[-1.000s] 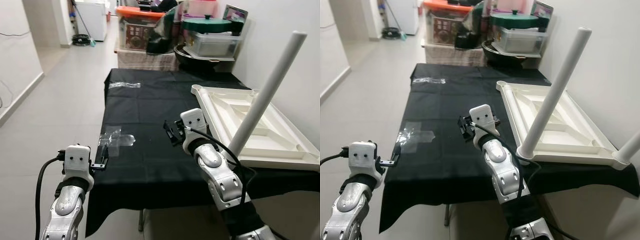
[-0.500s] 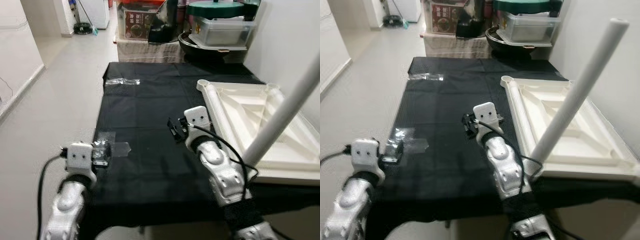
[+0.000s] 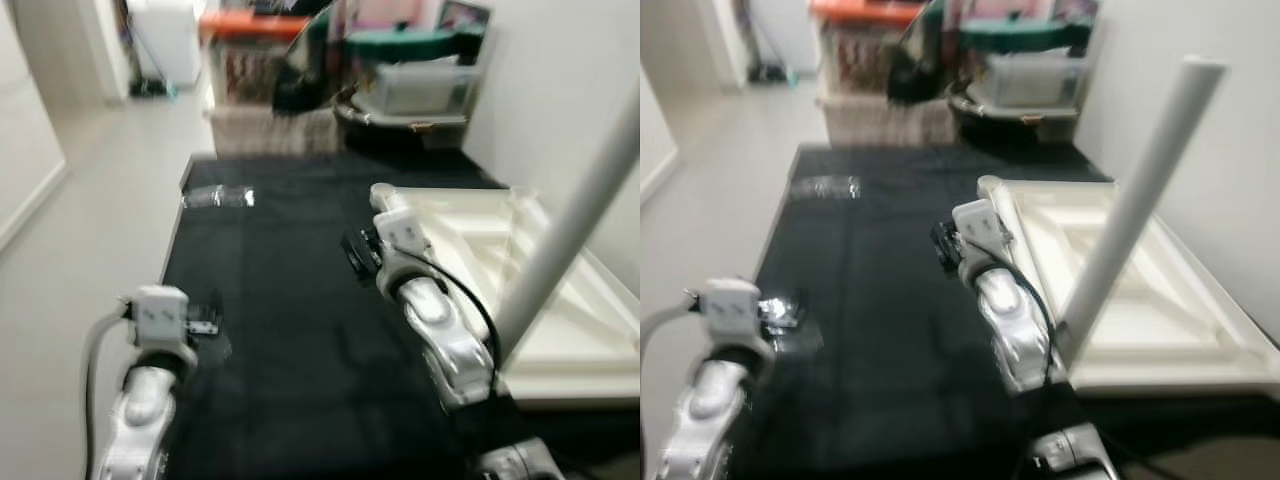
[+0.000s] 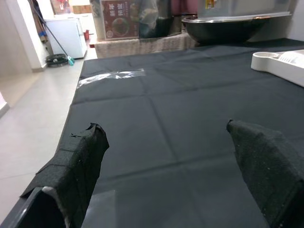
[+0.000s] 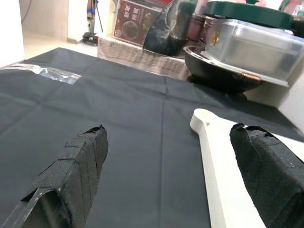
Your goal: Building children table
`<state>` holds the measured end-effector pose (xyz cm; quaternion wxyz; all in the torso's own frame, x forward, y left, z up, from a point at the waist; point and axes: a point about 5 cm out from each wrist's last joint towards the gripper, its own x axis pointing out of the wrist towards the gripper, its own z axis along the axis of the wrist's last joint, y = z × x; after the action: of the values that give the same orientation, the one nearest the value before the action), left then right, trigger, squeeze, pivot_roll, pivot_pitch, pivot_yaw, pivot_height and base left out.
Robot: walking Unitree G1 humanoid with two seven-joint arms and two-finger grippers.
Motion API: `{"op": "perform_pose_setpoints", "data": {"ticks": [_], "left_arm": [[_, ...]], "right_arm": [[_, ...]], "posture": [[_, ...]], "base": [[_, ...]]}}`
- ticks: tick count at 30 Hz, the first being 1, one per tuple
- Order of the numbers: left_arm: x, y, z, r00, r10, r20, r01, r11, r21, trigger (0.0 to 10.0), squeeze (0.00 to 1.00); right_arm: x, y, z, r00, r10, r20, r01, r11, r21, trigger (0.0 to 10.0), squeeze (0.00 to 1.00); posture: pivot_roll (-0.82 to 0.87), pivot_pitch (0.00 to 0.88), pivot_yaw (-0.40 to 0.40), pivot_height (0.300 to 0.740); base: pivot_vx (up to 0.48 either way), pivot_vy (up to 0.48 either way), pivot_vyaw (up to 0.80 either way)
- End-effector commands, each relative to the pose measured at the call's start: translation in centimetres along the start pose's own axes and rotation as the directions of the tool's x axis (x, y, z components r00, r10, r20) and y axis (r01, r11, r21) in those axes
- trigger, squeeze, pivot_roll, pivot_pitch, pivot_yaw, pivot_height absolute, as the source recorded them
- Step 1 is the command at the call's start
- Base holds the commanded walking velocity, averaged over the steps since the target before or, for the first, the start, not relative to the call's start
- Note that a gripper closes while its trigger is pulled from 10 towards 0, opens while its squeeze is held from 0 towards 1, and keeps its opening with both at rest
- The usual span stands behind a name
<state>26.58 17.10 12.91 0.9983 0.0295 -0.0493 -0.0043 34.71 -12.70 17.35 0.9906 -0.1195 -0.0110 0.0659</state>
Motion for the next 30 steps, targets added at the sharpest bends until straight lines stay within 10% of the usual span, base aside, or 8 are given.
{"op": "perform_pose_setpoints", "data": {"ticks": [1,16,30], "left_arm": [[-0.2,1.0,-0.1,0.999,0.033,-0.003,-0.032,0.999,0.027,10.0,0.00],[0.1,0.5,0.0,1.000,0.005,0.008,-0.005,1.000,0.024,10.0,0.00],[0.1,0.2,-0.1,1.000,-0.004,0.007,0.004,1.000,0.019,10.0,0.00]], "right_arm": [[0.3,0.3,0.3,1.000,0.003,0.004,-0.003,1.000,0.001,10.0,0.00],[2.4,-0.5,-2.3,0.981,-0.037,-0.189,0.021,0.996,-0.086,10.0,0.00],[1.3,-3.1,-8.6,0.858,-0.070,-0.510,0.080,0.997,-0.001,10.0,0.00]], "posture": [[0.03,0.000,-0.088,0.740],[0.03,0.000,-0.090,0.740],[0.03,0.000,-0.096,0.740]], "base": [[0.292,0.000,0.00],[0.039,0.000,0.00],[0.000,0.000,0.00]]}}
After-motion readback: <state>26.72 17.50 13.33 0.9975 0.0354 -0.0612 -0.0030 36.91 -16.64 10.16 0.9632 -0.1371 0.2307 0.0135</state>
